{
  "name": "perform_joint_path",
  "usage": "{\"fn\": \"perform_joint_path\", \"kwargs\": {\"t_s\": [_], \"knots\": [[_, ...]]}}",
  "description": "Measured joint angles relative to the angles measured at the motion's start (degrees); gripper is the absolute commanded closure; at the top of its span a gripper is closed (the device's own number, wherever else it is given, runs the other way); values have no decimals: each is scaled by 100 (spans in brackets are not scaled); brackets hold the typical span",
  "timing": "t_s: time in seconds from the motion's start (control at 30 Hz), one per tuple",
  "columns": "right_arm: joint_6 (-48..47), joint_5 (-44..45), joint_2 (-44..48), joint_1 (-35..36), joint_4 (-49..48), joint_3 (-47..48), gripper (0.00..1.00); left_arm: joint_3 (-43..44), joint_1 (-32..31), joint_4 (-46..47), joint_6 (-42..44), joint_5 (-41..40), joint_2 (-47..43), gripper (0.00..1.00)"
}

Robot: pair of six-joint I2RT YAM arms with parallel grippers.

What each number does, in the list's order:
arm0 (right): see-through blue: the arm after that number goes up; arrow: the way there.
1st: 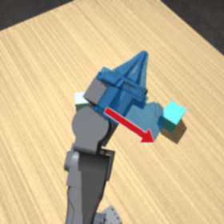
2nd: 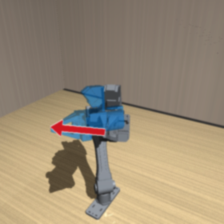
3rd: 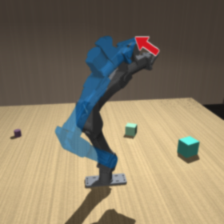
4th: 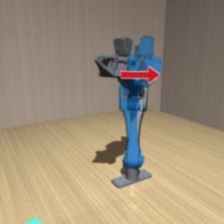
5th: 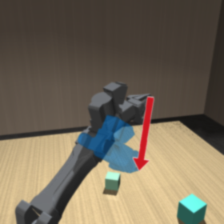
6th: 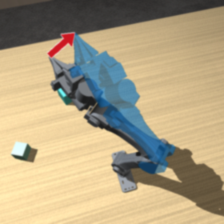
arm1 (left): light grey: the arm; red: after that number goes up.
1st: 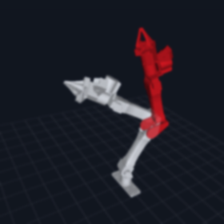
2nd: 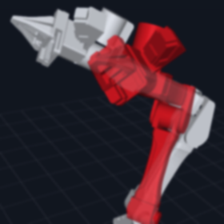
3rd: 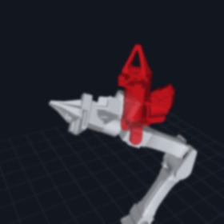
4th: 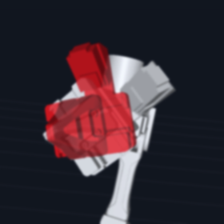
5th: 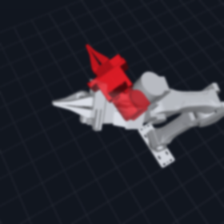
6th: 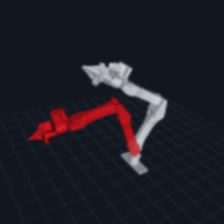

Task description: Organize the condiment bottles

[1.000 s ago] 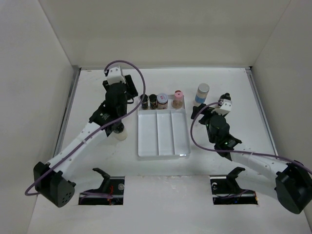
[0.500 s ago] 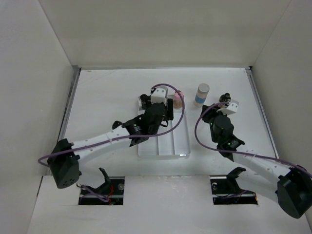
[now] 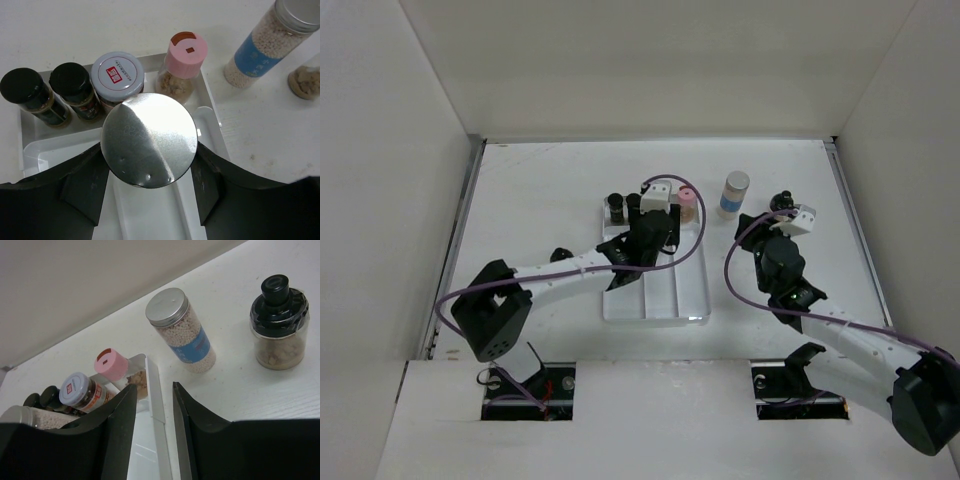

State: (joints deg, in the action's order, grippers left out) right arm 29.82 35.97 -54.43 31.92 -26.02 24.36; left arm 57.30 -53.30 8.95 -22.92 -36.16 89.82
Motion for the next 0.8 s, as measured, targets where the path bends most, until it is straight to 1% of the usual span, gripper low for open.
{"fn": "perform_joint_path", "kwargs": {"t_s": [0.17,0.2,0.23,0.33,0.37,0.43,0.67,0.73,0.8], "knots": [[0,0,-17,0,-4,0,51,-136,205,240,-2,-2,295,72],[0,0,-37,0,-7,0,46,-175,234,254,-2,0,321,71],[4,0,-52,0,-7,-2,39,-216,262,348,-4,9,339,69],[17,0,-92,0,-11,-9,24,-223,291,426,-4,59,348,60],[13,0,-96,0,-11,-11,21,-229,291,452,-7,68,352,57],[4,0,-96,0,-13,-11,18,-278,291,546,-7,57,361,48],[0,0,-96,-4,-13,-20,15,-455,286,763,-50,13,275,14],[0,0,-96,-4,-11,-20,14,-483,273,776,-57,9,195,9],[-2,0,-96,-4,-11,-20,16,-511,249,809,-52,20,57,5]]}}
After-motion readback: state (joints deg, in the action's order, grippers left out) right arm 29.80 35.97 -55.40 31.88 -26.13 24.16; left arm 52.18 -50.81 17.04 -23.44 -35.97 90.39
